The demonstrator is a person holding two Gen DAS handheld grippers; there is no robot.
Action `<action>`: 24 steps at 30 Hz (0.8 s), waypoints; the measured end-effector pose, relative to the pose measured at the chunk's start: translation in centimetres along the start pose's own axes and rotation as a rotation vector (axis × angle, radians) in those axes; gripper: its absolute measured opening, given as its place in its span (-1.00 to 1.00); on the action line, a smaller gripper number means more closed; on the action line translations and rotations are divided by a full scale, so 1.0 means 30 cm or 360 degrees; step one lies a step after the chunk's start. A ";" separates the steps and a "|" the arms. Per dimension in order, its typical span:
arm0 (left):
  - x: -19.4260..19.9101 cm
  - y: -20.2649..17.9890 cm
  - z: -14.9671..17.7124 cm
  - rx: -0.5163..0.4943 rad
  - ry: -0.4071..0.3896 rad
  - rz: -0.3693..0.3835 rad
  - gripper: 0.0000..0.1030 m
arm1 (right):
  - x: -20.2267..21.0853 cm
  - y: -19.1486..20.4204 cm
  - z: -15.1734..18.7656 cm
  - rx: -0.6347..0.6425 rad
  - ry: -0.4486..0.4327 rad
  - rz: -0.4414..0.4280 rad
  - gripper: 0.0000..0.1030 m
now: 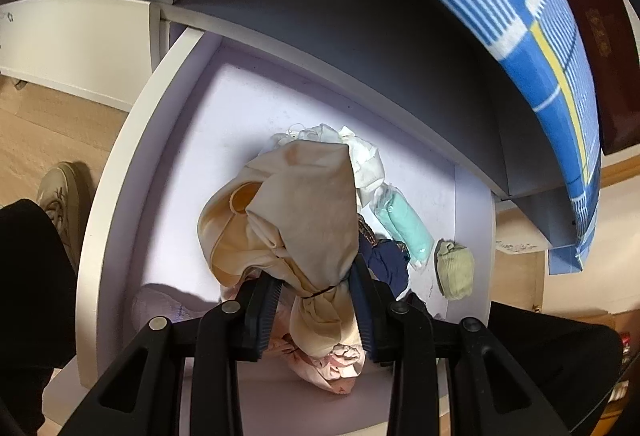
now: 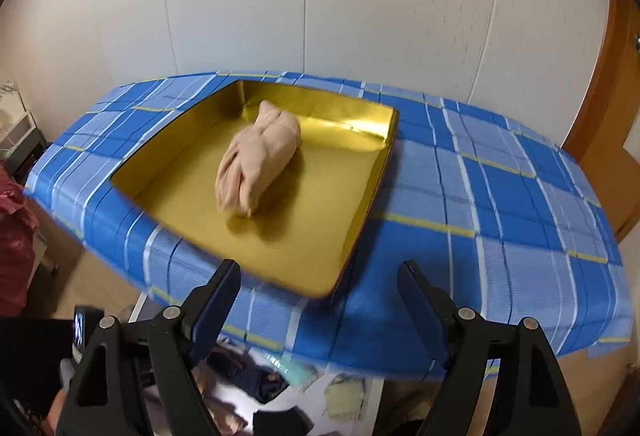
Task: Organize soft objects
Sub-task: 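Lift the beige stocking with the right tool and drop it into the gold tray, then carry the pink-beige cloth with the left tool and release it into the gold tray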
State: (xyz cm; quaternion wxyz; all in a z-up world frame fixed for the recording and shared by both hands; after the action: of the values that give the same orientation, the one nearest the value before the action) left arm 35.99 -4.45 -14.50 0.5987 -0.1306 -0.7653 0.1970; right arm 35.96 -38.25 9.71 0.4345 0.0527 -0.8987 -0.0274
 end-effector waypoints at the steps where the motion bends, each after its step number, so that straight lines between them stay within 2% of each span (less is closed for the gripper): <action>1: 0.005 -0.001 0.002 -0.0005 -0.0003 -0.0001 -0.35 | 0.006 0.004 0.025 -0.0008 0.0002 -0.0013 0.58; 6: 0.029 -0.001 0.006 -0.0016 -0.0030 -0.0007 -0.35 | 0.037 0.028 0.149 -0.0021 -0.0031 -0.0072 0.58; 9: 0.038 0.002 0.013 -0.0015 -0.0039 -0.0008 -0.35 | 0.021 0.045 0.241 -0.0050 -0.0002 -0.0120 0.67; 13: 0.040 -0.001 0.021 -0.0017 -0.0040 -0.0021 -0.35 | -0.083 0.075 0.374 -0.0095 0.0187 -0.0156 0.67; 18: 0.058 -0.005 0.020 -0.0009 -0.0059 -0.0020 -0.35 | -0.275 0.121 0.559 -0.0119 0.0553 -0.0196 0.67; 21: 0.084 -0.010 0.021 -0.0002 -0.0084 0.0001 -0.35 | -0.343 0.137 0.622 -0.0135 0.0700 -0.0218 0.67; 24: 0.113 -0.029 0.019 -0.0037 -0.0104 -0.0004 -0.35 | -0.371 0.150 0.646 -0.0109 0.0743 -0.0224 0.67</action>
State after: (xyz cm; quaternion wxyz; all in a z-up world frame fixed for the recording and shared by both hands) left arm 34.61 -3.82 -11.27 0.5720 -0.1300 -0.7869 0.1914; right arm 27.32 -32.40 -10.55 0.6290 0.1053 -0.7665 -0.0752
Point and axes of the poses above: each gripper's, at about its wrist camera, not at the fingertips, and x roughly against the way its jaws point, y to its left, z to its underside, the point moved 5 cm from there along -x, roughly the way its jaws point
